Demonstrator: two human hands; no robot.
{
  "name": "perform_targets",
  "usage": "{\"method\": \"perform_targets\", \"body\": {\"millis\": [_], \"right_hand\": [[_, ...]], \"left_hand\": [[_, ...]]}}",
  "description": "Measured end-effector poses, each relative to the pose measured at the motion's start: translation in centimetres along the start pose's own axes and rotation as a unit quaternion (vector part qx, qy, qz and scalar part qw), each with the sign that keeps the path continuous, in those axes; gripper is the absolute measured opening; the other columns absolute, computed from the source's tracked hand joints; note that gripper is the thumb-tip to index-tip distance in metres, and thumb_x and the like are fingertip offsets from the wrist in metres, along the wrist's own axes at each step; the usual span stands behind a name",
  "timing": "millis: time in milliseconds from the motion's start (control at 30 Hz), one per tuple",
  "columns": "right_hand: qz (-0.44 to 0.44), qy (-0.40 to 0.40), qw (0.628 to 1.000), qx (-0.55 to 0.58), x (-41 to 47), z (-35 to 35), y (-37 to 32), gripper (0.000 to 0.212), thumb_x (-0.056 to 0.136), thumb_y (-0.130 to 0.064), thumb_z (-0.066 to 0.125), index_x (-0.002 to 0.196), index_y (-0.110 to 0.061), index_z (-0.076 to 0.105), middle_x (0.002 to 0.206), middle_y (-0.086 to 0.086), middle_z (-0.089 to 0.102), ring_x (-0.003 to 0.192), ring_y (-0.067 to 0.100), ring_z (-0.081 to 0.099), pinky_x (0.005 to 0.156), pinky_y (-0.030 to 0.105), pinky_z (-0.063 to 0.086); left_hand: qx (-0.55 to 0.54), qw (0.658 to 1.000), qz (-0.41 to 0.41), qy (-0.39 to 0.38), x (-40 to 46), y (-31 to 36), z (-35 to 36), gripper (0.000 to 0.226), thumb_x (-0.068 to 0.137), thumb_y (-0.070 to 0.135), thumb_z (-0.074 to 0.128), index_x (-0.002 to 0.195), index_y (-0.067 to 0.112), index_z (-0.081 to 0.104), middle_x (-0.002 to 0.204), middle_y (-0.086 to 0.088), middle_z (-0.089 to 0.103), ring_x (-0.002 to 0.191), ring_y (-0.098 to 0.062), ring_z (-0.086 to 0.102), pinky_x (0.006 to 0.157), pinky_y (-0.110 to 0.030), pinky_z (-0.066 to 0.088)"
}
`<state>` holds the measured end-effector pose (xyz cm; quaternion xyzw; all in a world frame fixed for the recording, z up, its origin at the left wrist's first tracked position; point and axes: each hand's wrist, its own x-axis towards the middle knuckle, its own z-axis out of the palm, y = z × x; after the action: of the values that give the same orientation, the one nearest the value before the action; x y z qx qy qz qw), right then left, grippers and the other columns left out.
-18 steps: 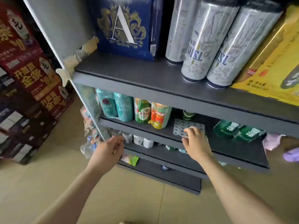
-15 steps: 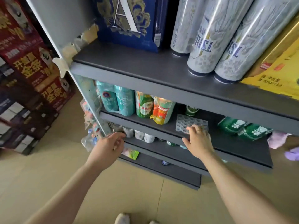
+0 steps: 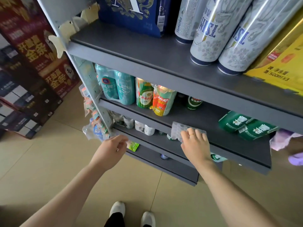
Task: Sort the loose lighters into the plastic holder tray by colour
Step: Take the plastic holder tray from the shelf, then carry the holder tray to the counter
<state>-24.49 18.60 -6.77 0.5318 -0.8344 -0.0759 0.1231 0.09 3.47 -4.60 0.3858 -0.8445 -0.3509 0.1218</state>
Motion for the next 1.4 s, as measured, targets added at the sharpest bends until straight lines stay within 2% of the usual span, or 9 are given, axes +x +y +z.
{"method": "perform_targets", "body": {"millis": [167, 267, 400, 433, 500, 600, 800, 1133, 1400], "right_hand": [[-0.103, 0.044, 0.993, 0.036, -3.2, -0.4, -1.1, 0.031, 0.067, -0.013, 0.071, 0.076, -0.015, 0.042, 0.062, 0.0, 0.053, 0.05, 0.018, 0.053, 0.04, 0.028, 0.043], [-0.1, -0.062, 0.99, 0.082, -4.8, -0.3, -2.7, 0.046, 0.057, -0.015, 0.081, 0.072, -0.014, 0.037, 0.05, -0.002, 0.049, 0.035, 0.015, 0.048, 0.026, 0.02, 0.028], [-0.119, -0.173, 0.969, 0.131, -4.0, -0.2, -7.8, 0.057, 0.043, -0.019, 0.085, 0.07, -0.011, 0.036, 0.032, 0.0, 0.046, 0.02, 0.015, 0.039, 0.038, 0.007, 0.0], [-0.14, -0.172, 0.969, 0.109, -3.1, -0.8, -9.5, 0.051, 0.049, -0.022, 0.083, 0.074, -0.01, 0.039, 0.037, 0.003, 0.053, 0.025, 0.017, 0.046, 0.037, 0.009, 0.001], [-0.202, -0.173, 0.957, 0.118, -1.2, -1.5, -13.6, 0.033, 0.079, -0.026, 0.061, 0.1, -0.007, 0.043, 0.077, 0.013, 0.069, 0.062, 0.025, 0.067, 0.04, 0.024, 0.029], [-0.293, -0.238, 0.914, 0.149, 2.0, -3.5, -21.4, 0.034, 0.092, -0.019, 0.037, 0.123, -0.006, 0.034, 0.112, 0.015, 0.062, 0.095, 0.034, 0.063, 0.065, 0.036, 0.041], [-0.419, -0.239, 0.859, 0.17, 7.8, -8.3, -36.6, 0.01, 0.087, -0.013, 0.04, 0.087, -0.015, 0.03, 0.107, 0.012, 0.06, 0.092, 0.035, 0.06, 0.063, 0.034, 0.034], [-0.423, -0.245, 0.864, 0.117, 21.1, -12.1, -57.5, 0.011, 0.086, -0.017, 0.041, 0.085, -0.021, 0.03, 0.106, 0.01, 0.063, 0.097, 0.034, 0.06, 0.069, 0.035, 0.04], [-0.426, -0.248, 0.868, 0.055, 34.2, -13.6, -73.0, 0.005, 0.086, -0.019, 0.042, 0.09, -0.018, 0.039, 0.104, 0.007, 0.065, 0.091, 0.029, 0.062, 0.065, 0.031, 0.039]], "left_hand": [[0.009, 0.999, -0.051, -0.009, -3.2, -0.9, 0.4, 0.019, 0.084, 0.011, 0.053, 0.1, 0.013, 0.063, 0.08, 0.003, 0.061, 0.068, -0.015, 0.055, 0.067, -0.027, 0.043], [0.052, 0.994, -0.09, -0.032, -6.6, -3.0, 0.4, 0.022, 0.085, 0.015, 0.05, 0.104, 0.016, 0.062, 0.081, 0.006, 0.059, 0.067, -0.016, 0.053, 0.066, -0.026, 0.045], [0.081, 0.972, -0.22, -0.016, -12.3, -7.3, -1.5, 0.022, 0.087, 0.019, 0.047, 0.104, 0.02, 0.061, 0.07, 0.01, 0.053, 0.062, -0.014, 0.049, 0.059, -0.024, 0.037], [0.077, 0.964, -0.254, 0.0, -13.8, -8.6, -2.3, 0.022, 0.087, 0.019, 0.047, 0.104, 0.019, 0.061, 0.068, 0.011, 0.053, 0.061, -0.013, 0.05, 0.059, -0.024, 0.038], [0.063, 0.946, -0.316, 0.036, -16.8, -11.2, -4.0, 0.022, 0.086, 0.019, 0.049, 0.104, 0.018, 0.062, 0.07, 0.008, 0.057, 0.065, -0.015, 0.054, 0.062, -0.025, 0.041], [0.035, 0.915, -0.393, 0.085, -21.2, -15.0, -6.3, 0.018, 0.085, 0.021, 0.052, 0.099, 0.02, 0.063, 0.079, 0.003, 0.063, 0.071, -0.018, 0.058, 0.065, -0.026, 0.044], [0.004, 0.876, -0.466, 0.123, -26.7, -22.7, -11.1, 0.015, 0.087, 0.023, 0.051, 0.098, 0.024, 0.062, 0.099, 0.001, 0.067, 0.086, -0.016, 0.061, 0.075, -0.029, 0.047], [-0.089, 0.828, -0.503, 0.234, -21.9, -35.1, -28.1, 0.019, 0.087, 0.017, 0.051, 0.103, 0.016, 0.061, 0.093, -0.003, 0.066, 0.08, -0.018, 0.062, 0.073, -0.028, 0.05], [-0.073, 0.834, -0.432, 0.337, -14.4, -45.5, -43.1, 0.02, 0.088, 0.017, 0.051, 0.105, 0.015, 0.06, 0.087, 0.001, 0.06, 0.076, -0.016, 0.058, 0.074, -0.027, 0.047]]}}
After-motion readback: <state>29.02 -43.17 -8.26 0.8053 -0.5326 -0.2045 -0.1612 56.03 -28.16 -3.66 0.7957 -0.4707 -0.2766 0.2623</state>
